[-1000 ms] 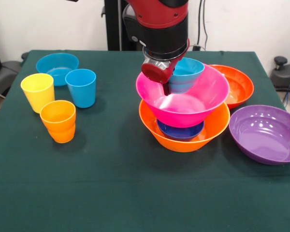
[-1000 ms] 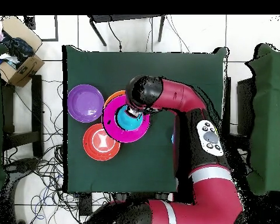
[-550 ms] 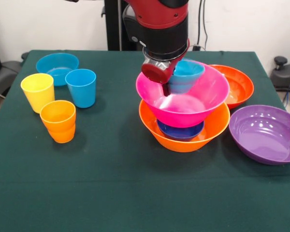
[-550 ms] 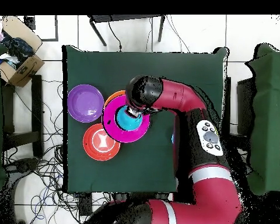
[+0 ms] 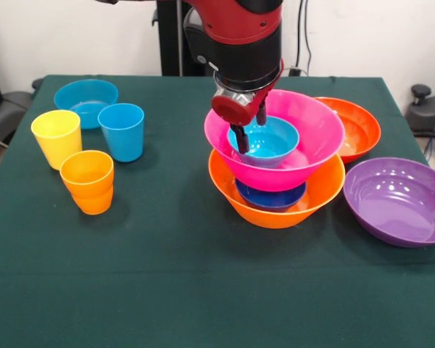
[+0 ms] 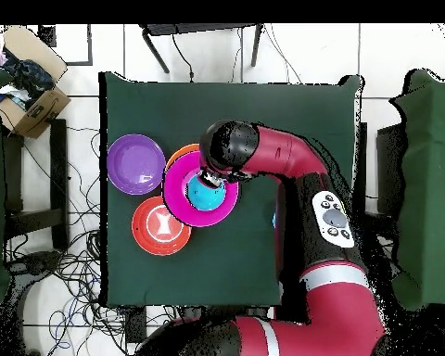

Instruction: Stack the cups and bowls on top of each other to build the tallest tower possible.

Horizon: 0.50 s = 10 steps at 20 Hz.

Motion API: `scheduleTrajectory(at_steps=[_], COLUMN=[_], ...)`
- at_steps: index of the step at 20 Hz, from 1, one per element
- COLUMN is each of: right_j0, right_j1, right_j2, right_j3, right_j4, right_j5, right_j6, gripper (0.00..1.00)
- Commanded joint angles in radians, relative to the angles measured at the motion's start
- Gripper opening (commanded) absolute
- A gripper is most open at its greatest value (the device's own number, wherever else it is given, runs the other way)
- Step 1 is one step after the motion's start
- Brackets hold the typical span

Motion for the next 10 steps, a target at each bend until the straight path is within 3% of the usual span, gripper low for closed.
scheduleTrajectory(at_steps=[1, 5, 10], right_j0=[0.016, 0.017, 0.017], right_j1=[0.000, -0.028, -0.148], right_j2=[0.019, 0.014, -0.008], right_j3=[0.053, 0.073, 0.150], right_j4=[-0.005, 0.002, 0.016], right_j5=[-0.053, -0.049, 0.000], right_j6=[0.207, 0.216, 0.219], gripper=[1.00, 1.00, 1.00])
